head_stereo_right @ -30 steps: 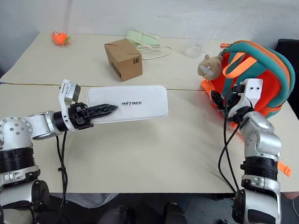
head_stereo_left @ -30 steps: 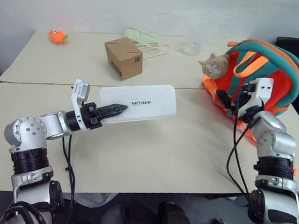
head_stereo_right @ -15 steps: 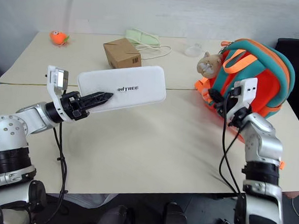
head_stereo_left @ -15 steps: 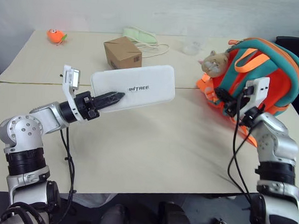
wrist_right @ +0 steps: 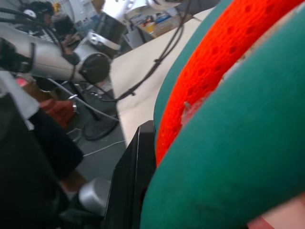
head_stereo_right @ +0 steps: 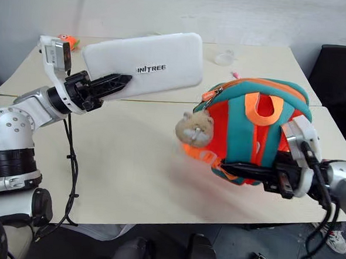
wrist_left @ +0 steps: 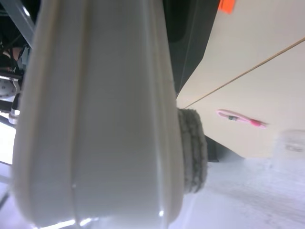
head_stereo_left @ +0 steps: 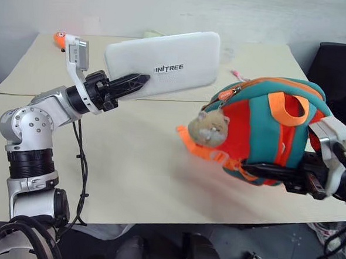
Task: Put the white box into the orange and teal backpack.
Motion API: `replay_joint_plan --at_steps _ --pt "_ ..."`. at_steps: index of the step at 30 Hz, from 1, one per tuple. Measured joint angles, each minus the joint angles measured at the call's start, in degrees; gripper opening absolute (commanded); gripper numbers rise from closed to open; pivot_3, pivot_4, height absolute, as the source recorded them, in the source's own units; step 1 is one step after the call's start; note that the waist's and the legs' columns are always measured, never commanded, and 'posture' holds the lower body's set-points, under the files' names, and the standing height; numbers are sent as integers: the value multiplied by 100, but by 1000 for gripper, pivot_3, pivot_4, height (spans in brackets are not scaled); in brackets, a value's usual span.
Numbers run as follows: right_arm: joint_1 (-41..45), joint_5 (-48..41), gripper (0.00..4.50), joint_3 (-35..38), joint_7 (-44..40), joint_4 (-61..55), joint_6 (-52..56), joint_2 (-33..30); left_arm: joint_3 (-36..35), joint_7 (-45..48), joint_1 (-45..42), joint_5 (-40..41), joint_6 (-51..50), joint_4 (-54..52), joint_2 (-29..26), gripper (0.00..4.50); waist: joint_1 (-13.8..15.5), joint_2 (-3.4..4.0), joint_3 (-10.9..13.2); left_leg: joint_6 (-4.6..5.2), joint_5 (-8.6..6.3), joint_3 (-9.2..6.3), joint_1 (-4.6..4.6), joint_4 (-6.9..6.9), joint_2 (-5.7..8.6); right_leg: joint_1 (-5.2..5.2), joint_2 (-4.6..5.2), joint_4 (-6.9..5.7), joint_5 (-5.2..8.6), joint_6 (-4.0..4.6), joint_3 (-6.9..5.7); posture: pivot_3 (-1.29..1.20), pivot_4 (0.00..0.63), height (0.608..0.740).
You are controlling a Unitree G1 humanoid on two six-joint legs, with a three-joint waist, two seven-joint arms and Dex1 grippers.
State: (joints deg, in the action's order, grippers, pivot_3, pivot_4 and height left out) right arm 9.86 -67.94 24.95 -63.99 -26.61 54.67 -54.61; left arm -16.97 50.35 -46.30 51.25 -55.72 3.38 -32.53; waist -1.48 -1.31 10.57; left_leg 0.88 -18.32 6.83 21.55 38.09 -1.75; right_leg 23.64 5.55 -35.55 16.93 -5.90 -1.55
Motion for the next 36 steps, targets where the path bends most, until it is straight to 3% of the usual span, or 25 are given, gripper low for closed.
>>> replay_joint_plan --at_steps 8,13,21,27,36 --pt "-386 -365 34 400 106 40 183 -157 593 688 116 -238 483 -28 -6 1299 52 -4 2 2 1 -4 0 2 4 -1 7 2 0 1 15 0 150 740" --pt "-522 -216 34 483 32 245 143 -178 1043 1318 116 -864 1211 105 -388 1299 97 -3 2 3 1 0 -1 2 5 0 4 2 0 1 12 0 150 740" --pt "-549 309 34 302 -149 454 -192 -178 1668 2182 -190 -1572 1909 695 -518 1299 189 -7 4 15 -1 -3 3 13 10 -3 8 3 0 0 7 0 150 740" --pt "-115 820 34 -332 -137 663 -457 -116 2445 2457 -1128 -2520 3106 1209 338 1299 292 -7 4 36 1 0 16 20 29 0 5 9 -9 -17 -3 0 150 740" --pt "105 830 34 -584 -111 627 -458 -98 2699 2086 -1826 -3504 4481 2386 1586 1299 306 -7 4 56 -9 -41 106 101 23 30 2 -1 -19 -33 -57 0 150 740"
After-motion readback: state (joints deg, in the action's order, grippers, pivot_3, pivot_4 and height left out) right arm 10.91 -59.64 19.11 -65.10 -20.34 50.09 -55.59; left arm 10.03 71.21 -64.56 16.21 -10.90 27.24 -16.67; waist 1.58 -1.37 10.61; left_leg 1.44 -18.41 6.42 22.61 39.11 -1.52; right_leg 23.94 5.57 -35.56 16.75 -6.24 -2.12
